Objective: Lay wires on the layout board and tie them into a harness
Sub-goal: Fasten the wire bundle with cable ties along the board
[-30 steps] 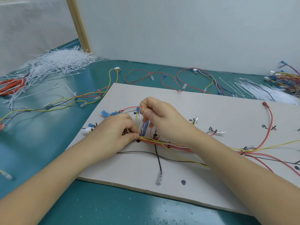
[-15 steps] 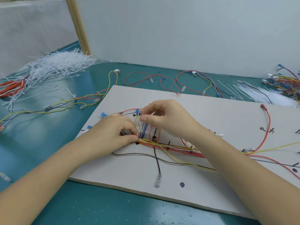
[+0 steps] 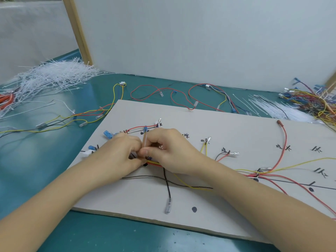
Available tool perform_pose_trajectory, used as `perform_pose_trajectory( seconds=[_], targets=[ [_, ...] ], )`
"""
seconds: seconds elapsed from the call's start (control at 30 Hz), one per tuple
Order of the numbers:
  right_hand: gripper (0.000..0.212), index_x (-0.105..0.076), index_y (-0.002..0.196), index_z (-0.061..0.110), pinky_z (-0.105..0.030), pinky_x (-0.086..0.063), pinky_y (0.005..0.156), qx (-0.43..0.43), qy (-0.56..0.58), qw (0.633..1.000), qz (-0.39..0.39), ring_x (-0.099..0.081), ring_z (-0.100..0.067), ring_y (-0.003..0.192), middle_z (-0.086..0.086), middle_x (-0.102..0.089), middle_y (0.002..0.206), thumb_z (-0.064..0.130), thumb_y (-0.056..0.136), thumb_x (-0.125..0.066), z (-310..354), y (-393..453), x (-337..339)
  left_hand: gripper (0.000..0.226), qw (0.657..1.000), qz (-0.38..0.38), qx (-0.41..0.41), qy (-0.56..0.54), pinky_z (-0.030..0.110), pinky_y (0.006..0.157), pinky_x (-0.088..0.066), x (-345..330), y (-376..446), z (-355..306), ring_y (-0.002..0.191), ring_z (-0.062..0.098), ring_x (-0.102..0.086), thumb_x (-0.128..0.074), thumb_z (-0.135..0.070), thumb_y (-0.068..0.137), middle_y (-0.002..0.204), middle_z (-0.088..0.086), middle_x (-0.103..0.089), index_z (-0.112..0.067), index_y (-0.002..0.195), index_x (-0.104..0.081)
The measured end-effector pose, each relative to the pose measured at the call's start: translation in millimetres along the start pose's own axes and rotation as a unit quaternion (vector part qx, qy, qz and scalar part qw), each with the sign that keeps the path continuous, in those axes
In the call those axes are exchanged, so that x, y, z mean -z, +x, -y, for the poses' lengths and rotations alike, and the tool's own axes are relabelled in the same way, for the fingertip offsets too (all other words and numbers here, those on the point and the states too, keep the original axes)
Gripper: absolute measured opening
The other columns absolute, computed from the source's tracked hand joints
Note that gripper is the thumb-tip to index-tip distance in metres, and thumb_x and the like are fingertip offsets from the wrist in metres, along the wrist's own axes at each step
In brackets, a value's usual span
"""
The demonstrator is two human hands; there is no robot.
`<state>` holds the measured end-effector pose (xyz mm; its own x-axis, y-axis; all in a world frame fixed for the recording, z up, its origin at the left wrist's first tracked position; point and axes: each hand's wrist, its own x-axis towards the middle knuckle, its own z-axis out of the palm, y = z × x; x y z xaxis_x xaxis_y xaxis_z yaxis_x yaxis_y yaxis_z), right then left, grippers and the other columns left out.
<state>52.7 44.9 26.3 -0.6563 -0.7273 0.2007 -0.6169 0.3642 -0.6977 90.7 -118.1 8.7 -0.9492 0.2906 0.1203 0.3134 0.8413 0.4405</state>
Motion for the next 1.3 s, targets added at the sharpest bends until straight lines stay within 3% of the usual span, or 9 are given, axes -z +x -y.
perform_pose_trajectory(
  seconds=[0.13,0.27,0.37,0.47,0.53,0.63,0.77,1.07,1.3],
  targets=[
    [0.014,-0.066,0.083,0.011,-0.026,-0.041,0.068,-0.055,-0.06,0.993,0.084,-0.052,-0.014,0.07,-0.002,-0.063,0.076,0.021,0.09,-0.059,3.2,9.2,26.1,0.027,1.0,-0.003,0.023,0.002,0.015,0.071,-0.034,-0.4,3.1,-2.0,0.082,0.003,-0.044,-0.065,-0.023,0.076,0.065,-0.015,-0.054,-0.03,0.056,-0.048],
    [0.016,-0.067,0.087,0.014,-0.019,-0.049,0.066,-0.157,0.033,0.986,-0.045,-0.057,-0.005,0.069,0.011,-0.063,0.075,0.022,0.092,-0.055,-19.2,7.9,77.6,0.023,0.999,0.022,0.036,-0.022,0.009,0.067,-0.035,1.8,8.3,-1.5,0.084,-0.004,-0.048,-0.067,-0.038,0.078,0.07,-0.017,-0.059,-0.029,0.059,-0.055],
    [0.011,-0.066,0.08,0.013,-0.02,-0.051,0.063,-0.244,0.085,0.954,-0.154,-0.059,-0.009,0.065,0.003,-0.063,0.075,0.015,0.088,-0.058,-63.6,-3.4,126.7,0.01,0.995,-0.074,0.041,-0.062,0.015,0.072,-0.034,-4.0,6.5,-6.4,0.089,0.004,-0.049,-0.059,-0.04,0.086,0.084,-0.017,-0.058,-0.031,0.084,-0.061],
    [0.013,-0.066,0.08,0.004,-0.026,-0.047,0.061,-0.343,-0.073,0.907,-0.235,-0.053,-0.02,0.062,-0.011,-0.06,0.075,0.011,0.084,-0.056,-125.9,-17.6,167.3,0.03,0.979,-0.176,0.044,-0.088,0.014,0.075,-0.033,-4.3,6.6,-11.1,0.09,0.013,-0.05,-0.048,-0.037,0.083,0.092,-0.019,-0.056,-0.022,0.106,-0.062],
    [0.02,-0.07,0.092,0.001,-0.031,-0.045,0.071,-0.387,-0.222,0.862,-0.24,-0.059,-0.027,0.078,-0.018,-0.065,0.087,0.008,0.085,-0.052,-162.1,-29.3,187.1,0.032,0.97,-0.22,0.029,-0.096,0.013,0.077,-0.033,-1.2,6.9,-13.9,0.09,0.014,-0.05,-0.046,-0.032,0.082,0.092,-0.02,-0.056,-0.018,0.105,-0.063],
    [0.028,-0.071,0.104,0.007,-0.034,-0.044,0.085,-0.404,-0.312,0.833,-0.214,-0.058,-0.035,0.104,-0.017,-0.066,0.111,0.001,0.086,-0.05,-193.3,-39.3,201.3,0.036,0.969,-0.235,-0.013,-0.073,0.014,0.08,-0.033,-2.1,4.6,-15.0,0.088,0.012,-0.048,-0.039,-0.035,0.082,0.093,-0.021,-0.056,-0.015,0.101,-0.064],
    [0.024,-0.072,0.101,0.008,-0.036,-0.047,0.083,-0.43,-0.356,0.815,-0.156,-0.059,-0.038,0.1,-0.022,-0.066,0.106,-0.001,0.083,-0.058,-212.5,-37.6,202.4,0.031,0.966,-0.248,-0.041,-0.063,0.01,0.086,-0.032,-3.6,4.1,-10.8,0.091,0.009,-0.048,-0.038,-0.031,0.085,0.095,-0.022,-0.055,-0.016,0.094,-0.064],
    [0.021,-0.068,0.097,-0.006,-0.042,-0.051,0.084,-0.449,-0.351,0.794,-0.212,-0.057,-0.042,0.098,-0.027,-0.064,0.101,-0.005,0.079,-0.056,-222.5,-42.0,202.9,0.021,0.96,-0.266,-0.061,-0.066,0.008,0.088,-0.031,-2.7,1.7,-11.6,0.093,0.008,-0.048,-0.039,-0.025,0.085,0.097,-0.025,-0.053,-0.027,0.097,-0.056],
    [0.031,-0.054,0.11,0.004,-0.034,-0.037,0.071,-0.44,-0.293,0.799,-0.285,-0.054,-0.04,0.101,-0.027,-0.058,0.104,-0.006,0.08,-0.05,-219.3,-48.3,214.3,0.029,0.946,-0.312,-0.085,-0.011,0.01,0.091,-0.03,-0.6,-2.8,-18.9,0.093,0.011,-0.046,-0.044,-0.016,0.085,0.096,-0.012,-0.054,-0.007,0.103,-0.064]
  ],
)
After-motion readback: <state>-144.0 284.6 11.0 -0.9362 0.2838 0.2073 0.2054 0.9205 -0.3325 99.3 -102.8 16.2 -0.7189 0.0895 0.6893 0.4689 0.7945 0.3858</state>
